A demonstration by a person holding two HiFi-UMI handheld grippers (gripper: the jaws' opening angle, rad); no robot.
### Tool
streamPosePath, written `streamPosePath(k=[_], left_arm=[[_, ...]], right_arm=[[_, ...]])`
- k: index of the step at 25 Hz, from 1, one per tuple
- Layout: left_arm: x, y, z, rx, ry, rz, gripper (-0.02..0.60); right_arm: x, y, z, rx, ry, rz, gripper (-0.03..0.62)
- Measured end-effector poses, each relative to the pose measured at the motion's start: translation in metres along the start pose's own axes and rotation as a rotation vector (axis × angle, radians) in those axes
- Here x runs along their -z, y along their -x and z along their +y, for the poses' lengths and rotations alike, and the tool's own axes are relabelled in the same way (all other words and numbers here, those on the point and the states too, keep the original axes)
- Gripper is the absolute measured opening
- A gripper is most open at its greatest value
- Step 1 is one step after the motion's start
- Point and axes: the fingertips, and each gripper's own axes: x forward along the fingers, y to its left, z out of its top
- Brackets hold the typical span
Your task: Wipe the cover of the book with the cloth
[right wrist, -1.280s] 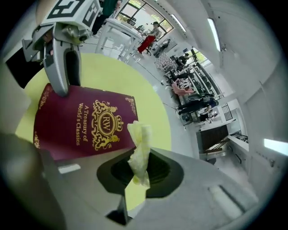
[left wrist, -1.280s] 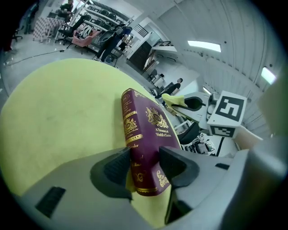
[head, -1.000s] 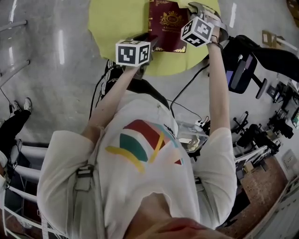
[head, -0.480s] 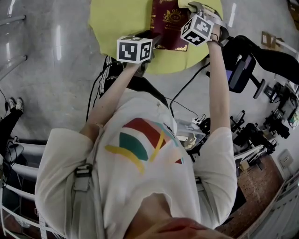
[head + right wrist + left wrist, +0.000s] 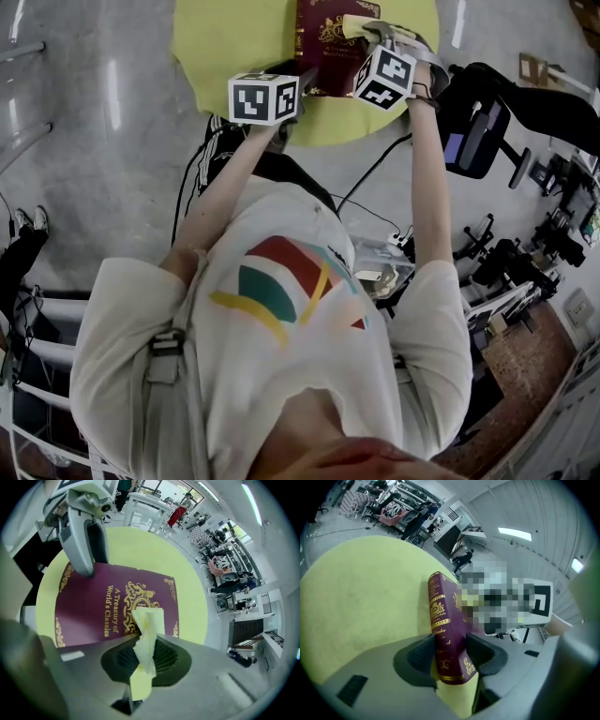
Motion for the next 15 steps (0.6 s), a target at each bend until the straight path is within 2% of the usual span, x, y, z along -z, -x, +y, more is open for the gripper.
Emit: streamPosePath(k=[5,15], left_arm=[[-0.002,0.001,0.001,0.0,-0.003,-0.008,0.209],[0.003,-0.002,0.001,0.014,0.01,0.0,0.209]], right_arm=[[-0.001,0.011,0.03,-0.041,-0.019,-0.006,0.029],[0.0,0.036,0.093,-0.035,-0.072,0.009,0.029]])
